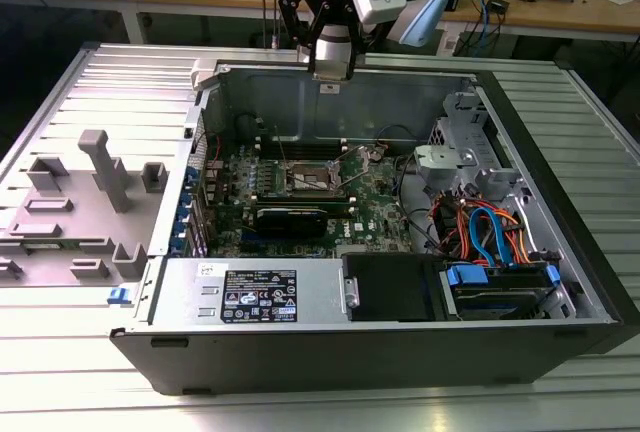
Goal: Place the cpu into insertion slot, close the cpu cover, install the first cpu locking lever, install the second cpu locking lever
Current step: 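Place the cpu into insertion slot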
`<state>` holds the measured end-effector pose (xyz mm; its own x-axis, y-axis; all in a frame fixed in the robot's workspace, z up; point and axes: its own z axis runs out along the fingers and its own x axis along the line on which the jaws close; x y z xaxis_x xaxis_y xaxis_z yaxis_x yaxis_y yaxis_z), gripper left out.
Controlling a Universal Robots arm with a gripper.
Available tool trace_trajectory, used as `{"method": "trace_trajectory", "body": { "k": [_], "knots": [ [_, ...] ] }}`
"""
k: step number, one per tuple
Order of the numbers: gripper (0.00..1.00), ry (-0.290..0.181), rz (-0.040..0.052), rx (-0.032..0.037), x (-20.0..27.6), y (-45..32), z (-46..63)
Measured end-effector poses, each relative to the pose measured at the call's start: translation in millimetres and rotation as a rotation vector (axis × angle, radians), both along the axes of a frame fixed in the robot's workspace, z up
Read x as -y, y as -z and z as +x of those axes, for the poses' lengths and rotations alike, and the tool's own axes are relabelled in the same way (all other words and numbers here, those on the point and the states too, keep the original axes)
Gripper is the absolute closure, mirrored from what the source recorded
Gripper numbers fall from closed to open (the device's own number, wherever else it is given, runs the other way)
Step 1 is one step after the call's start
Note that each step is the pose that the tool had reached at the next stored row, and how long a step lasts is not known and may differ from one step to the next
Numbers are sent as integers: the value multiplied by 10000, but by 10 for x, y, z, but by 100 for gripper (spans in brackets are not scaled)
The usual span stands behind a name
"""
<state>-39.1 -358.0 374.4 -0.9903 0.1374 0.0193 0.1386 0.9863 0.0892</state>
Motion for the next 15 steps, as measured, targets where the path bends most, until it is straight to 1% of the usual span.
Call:
{"method": "trace_trajectory", "body": {
  "k": [1, 5, 15],
  "knots": [
    [46, 71, 0, 0, 7, 0, -1],
    [46, 73, 1, 0, 38, 1, 0],
    [46, 82, -4, 0, 57, 3, 0]
  ]
}}
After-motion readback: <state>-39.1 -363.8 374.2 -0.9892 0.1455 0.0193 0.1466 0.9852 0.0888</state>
